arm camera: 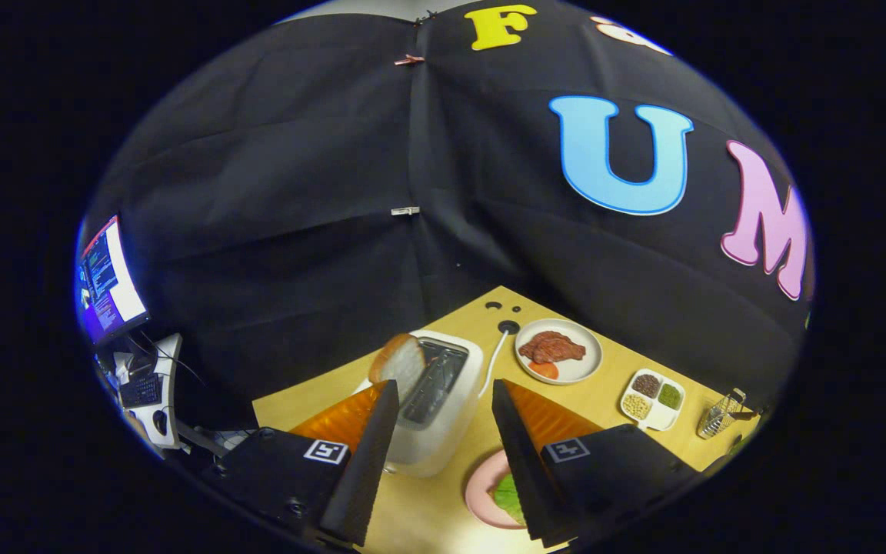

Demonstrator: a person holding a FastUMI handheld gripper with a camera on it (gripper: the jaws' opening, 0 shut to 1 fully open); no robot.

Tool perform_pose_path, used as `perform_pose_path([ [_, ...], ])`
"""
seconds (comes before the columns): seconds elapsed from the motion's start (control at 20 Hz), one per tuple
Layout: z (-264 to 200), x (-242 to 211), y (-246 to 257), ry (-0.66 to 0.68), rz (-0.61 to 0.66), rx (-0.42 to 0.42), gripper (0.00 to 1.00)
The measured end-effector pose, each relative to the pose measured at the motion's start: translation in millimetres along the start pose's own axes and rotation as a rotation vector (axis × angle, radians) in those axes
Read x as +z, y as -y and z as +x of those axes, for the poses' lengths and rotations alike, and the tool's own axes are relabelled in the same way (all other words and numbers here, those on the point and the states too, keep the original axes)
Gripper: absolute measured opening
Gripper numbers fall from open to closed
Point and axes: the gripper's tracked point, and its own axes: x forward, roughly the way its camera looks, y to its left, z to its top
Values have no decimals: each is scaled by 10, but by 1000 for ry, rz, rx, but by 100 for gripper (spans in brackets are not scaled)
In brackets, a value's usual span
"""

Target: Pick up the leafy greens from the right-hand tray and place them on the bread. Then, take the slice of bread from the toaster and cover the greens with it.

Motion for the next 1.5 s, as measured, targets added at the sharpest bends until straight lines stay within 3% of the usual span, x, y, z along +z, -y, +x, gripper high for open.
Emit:
perform_pose_path([
  [0.35, 743, -32, -511, -81, -23, -24, 78],
  [0.65, 1168, -292, -428, -193, -66, -142, 73],
  [0.7, 1226, -338, -388, -210, -66, -163, 65],
  [0.85, 1328, -390, -319, -240, -47, -204, 54],
  [1.0, 1382, -489, -291, -281, -2, -217, 27],
  [1.15, 1386, -529, -333, -287, 56, -195, 25],
  [1.2, 1411, -517, -313, -273, 68, -187, 17],
  [1.3, 1338, -511, -349, -276, 80, -165, 15],
  [1.5, 1158, -210, -354, -190, 93, -142, 13],
])
